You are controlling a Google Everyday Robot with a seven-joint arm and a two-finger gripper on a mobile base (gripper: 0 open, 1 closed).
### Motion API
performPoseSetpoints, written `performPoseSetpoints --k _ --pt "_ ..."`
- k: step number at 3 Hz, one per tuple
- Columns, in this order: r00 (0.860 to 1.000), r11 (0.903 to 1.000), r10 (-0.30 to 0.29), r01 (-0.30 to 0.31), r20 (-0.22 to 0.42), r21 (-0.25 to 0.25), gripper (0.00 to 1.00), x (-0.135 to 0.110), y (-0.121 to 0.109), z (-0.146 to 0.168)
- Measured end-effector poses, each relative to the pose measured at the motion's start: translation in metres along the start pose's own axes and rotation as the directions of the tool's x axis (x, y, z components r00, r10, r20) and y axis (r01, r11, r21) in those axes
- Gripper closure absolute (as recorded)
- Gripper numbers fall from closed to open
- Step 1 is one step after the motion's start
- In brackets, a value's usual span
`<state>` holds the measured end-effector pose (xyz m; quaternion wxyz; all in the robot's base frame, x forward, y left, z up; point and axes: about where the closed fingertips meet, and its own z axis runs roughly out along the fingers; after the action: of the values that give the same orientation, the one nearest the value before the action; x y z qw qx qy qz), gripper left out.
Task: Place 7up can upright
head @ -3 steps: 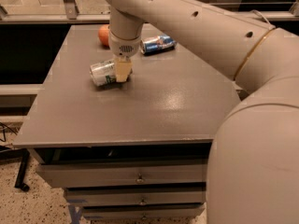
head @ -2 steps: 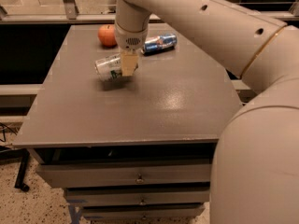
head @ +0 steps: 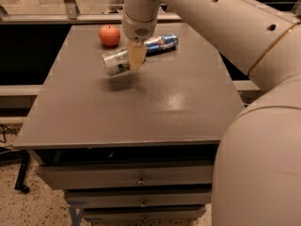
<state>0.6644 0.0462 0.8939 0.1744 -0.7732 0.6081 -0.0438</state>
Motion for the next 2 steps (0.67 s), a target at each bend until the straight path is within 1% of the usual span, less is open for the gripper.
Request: performPoseSetpoints --k 1,2 --pt "0.994 0.9942 -0.106 0.106 -0.009 0.021 1.00 -0.006 0.009 0.003" --pt "0.952 0.9508 -0.304 0.305 -0.033 0.053 1.00 -0.019 0.016 -0.009"
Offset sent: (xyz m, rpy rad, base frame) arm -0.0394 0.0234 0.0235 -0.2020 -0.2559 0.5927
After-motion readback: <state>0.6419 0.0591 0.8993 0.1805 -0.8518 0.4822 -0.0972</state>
